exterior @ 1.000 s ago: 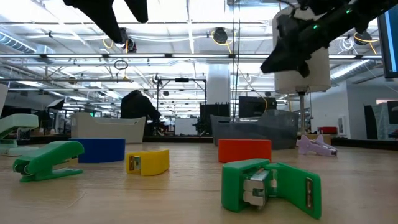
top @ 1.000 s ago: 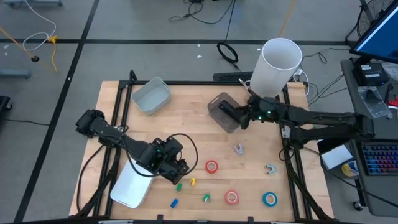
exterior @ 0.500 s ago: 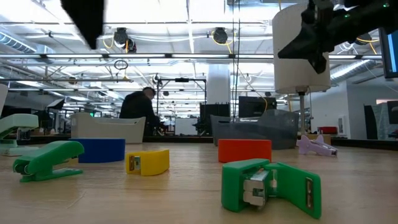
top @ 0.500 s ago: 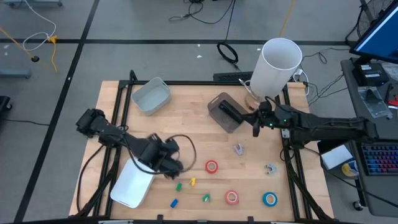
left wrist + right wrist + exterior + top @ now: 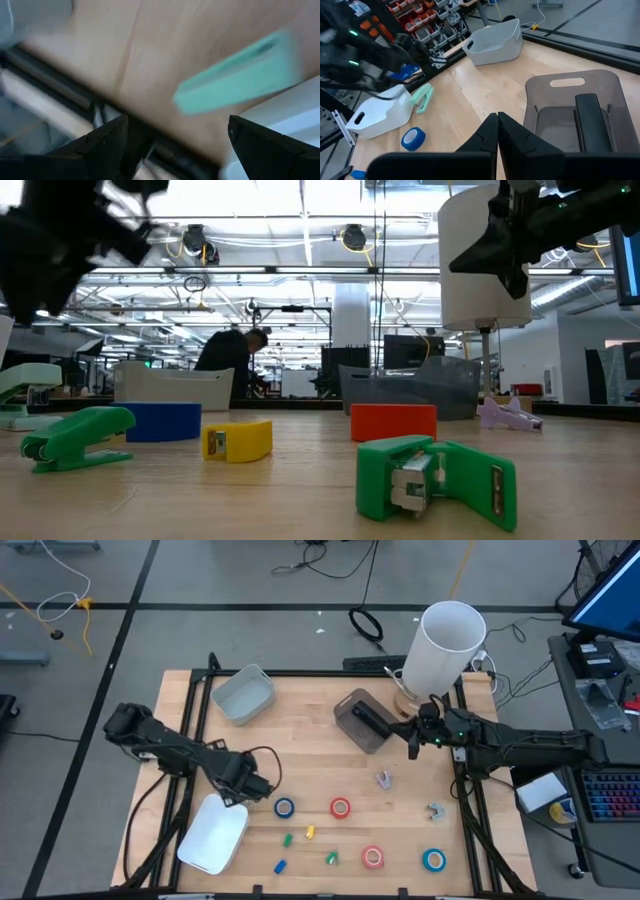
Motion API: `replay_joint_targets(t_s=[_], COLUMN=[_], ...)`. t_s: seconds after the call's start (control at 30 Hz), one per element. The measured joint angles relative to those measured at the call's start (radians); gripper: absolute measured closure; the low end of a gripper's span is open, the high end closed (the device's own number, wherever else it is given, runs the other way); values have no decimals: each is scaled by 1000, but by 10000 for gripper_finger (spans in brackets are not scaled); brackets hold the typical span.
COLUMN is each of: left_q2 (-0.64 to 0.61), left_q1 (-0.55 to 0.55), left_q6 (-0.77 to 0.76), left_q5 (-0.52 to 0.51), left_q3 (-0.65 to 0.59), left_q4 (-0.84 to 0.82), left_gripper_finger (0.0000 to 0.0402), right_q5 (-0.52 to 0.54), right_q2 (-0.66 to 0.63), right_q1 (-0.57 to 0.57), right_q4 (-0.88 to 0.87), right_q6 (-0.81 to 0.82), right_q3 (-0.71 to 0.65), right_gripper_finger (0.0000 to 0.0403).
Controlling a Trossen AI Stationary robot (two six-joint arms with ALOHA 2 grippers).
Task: Pick and place Stapler, Stapler remover, tape
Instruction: Put the large green stapler into the black bin
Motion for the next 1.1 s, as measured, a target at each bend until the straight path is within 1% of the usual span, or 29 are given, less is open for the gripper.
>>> replay_joint_targets(t_s=[0.07,0.13,0.27,0.53,0.77,0.9,0.97,1.1], left_q2=[-30,-56,-108,-148,-148,-147,-147,-147], left_q1=[-3,-5,-6,-6,-5,-5,-5,-5], left_q6=[12,12,49,212,396,478,488,497], left_q5=[-3,-4,-25,-76,-76,-76,-59,29], left_q3=[-48,-93,-130,-134,-138,-177,-200,-210], left_q4=[21,-3,11,56,171,205,207,184], left_gripper_finger=[62,62,62,62,62,62,62,62], right_q5=[0,0,1,3,2,2,2,2], right_q2=[0,0,0,0,0,0,0,0], right_q1=[0,0,0,0,0,0,0,0], right_q4=[0,1,4,5,4,0,0,-5], right_q6=[0,0,0,0,0,0,-2,-2], right_q3=[0,0,0,0,0,0,0,0], right_gripper_finger=[402,401,402,401,399,399,399,399])
